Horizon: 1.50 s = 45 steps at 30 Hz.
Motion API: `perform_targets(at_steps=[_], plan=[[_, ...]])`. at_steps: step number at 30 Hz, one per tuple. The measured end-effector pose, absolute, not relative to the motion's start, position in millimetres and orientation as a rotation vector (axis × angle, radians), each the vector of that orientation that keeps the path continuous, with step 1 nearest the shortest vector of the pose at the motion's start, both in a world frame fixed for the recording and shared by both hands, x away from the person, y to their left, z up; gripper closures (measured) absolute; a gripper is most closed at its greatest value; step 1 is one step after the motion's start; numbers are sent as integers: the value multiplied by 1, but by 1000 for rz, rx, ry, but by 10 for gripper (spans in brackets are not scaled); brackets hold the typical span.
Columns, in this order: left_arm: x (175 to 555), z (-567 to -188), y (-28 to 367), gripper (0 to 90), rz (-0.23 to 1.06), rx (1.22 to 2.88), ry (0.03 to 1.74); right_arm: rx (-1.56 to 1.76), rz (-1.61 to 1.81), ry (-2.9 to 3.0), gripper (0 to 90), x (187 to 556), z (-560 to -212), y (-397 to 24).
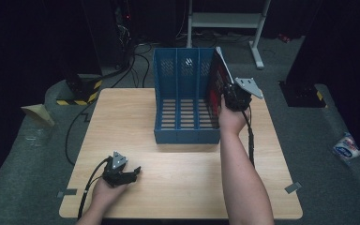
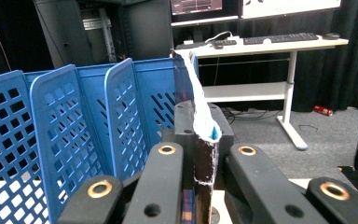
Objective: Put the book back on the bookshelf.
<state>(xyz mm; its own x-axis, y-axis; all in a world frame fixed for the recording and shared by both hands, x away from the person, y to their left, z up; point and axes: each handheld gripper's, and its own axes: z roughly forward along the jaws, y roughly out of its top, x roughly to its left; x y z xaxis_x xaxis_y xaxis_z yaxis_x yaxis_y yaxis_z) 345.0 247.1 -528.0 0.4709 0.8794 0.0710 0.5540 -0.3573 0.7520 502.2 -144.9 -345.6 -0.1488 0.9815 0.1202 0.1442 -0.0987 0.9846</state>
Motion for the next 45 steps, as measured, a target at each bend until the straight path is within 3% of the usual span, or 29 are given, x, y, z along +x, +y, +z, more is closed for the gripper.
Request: perform_targets(at_steps=[35, 45], plan=[[345, -528, 247, 234, 625, 2052, 1185, 1319, 1366, 1357, 795, 502, -352, -149], [345, -528, 247, 235, 624, 2048, 1184, 1309, 1403, 1402, 566, 502, -351, -153]])
